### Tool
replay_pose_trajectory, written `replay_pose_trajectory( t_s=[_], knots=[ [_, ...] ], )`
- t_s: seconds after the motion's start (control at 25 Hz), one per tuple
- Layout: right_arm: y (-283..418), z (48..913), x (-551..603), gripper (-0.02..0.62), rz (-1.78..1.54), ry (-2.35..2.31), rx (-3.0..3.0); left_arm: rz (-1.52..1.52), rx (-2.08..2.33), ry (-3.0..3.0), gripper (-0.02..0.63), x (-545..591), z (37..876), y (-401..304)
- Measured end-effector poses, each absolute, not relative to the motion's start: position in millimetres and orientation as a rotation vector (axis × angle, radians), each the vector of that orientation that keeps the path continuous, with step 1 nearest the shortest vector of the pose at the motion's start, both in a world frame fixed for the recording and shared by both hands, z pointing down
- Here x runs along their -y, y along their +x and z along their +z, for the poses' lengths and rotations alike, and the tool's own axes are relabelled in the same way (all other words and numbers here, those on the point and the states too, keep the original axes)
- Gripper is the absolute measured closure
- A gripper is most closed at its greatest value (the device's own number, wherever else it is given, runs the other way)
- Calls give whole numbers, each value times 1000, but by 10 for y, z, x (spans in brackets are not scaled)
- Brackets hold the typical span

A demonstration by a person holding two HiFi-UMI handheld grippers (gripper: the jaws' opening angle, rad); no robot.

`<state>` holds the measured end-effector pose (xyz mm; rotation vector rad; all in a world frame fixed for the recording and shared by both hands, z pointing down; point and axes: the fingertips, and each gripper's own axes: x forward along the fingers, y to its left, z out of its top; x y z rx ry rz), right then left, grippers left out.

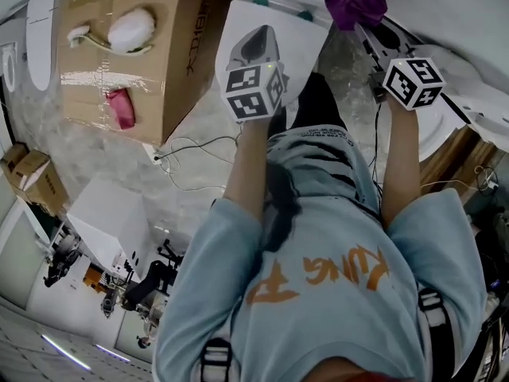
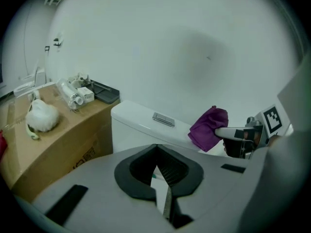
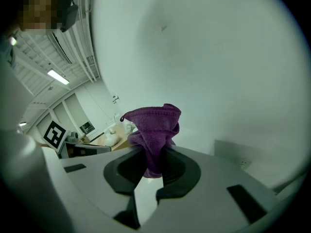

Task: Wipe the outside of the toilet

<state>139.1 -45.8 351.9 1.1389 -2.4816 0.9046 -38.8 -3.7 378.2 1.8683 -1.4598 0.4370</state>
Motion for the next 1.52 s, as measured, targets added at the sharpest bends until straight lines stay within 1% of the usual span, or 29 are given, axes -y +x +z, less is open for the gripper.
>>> replay_pose_trajectory(
  t_s=[0.28, 0.44, 0.76, 1.08, 1.2, 1.4, 1.52],
  knots=[
    [460, 3655, 319, 523, 952, 1154, 2556, 496, 1500, 1940, 583, -93, 4044, -982],
    [-135, 3796, 262, 523, 883, 1071, 2601, 484, 1536, 1918, 583, -142, 4209, -1350],
    [-1067, 4196, 351, 523, 705, 958, 2625, 386, 1545, 1954, 583, 11, 4543, -1711],
    [-1485, 4591, 633, 522, 485, 902, 2596, 280, 1574, 1948, 583, 211, 4852, -1906],
    [-1538, 4625, 742, 523, 423, 893, 2571, 304, 1594, 1962, 583, 243, 4883, -1916],
    [-1559, 4737, 953, 523, 396, 943, 2567, 241, 1594, 1938, 583, 254, 4884, -1911],
    [-1487, 4810, 1036, 523, 450, 1035, 2572, 229, 1574, 1934, 583, 257, 4933, -1879]
  ],
)
